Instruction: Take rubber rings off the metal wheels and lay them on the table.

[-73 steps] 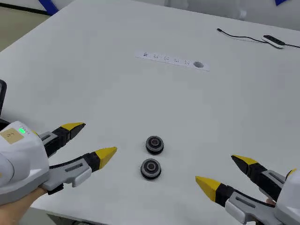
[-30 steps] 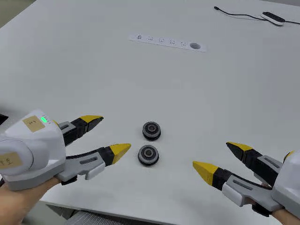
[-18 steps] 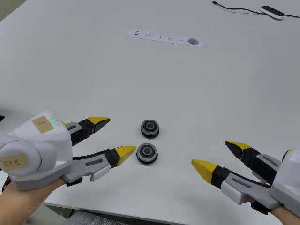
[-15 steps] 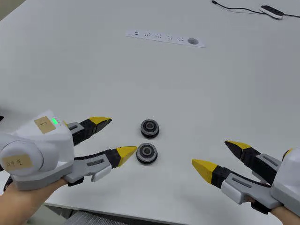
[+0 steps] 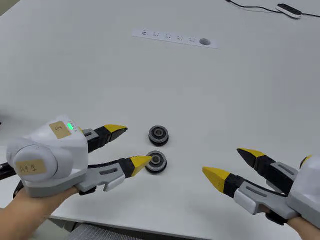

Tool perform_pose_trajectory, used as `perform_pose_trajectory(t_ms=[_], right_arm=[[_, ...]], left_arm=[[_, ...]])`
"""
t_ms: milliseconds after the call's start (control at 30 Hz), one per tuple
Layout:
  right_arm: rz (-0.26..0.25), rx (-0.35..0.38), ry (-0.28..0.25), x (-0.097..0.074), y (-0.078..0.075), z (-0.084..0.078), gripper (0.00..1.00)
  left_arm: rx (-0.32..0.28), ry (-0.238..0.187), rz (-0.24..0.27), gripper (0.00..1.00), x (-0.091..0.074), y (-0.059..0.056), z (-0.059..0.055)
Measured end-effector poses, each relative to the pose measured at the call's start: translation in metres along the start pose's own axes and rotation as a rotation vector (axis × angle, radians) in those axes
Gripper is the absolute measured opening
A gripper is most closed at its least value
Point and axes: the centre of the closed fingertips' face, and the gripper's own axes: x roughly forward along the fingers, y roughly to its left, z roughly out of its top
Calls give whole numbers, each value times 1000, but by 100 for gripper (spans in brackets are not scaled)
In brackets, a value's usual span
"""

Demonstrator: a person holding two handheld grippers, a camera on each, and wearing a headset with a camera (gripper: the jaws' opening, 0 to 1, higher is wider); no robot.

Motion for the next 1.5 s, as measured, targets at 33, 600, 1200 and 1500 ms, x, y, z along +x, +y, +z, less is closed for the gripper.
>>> perform_pose_trajectory(t_ms=[33, 600, 1200, 1500], right_arm=[[2, 3, -1, 0, 0, 0, 58], [7, 33, 10, 4, -2, -5, 57], [16, 59, 7, 8, -1, -8, 56], [2, 76, -2, 6, -6, -7, 56]], left_arm=[[-1, 2, -4, 47, 1, -1, -1], [44, 53, -94, 34, 22, -20, -11], [111, 96, -162, 20, 31, -33, -16], [114, 124, -176, 16, 34, -35, -21]])
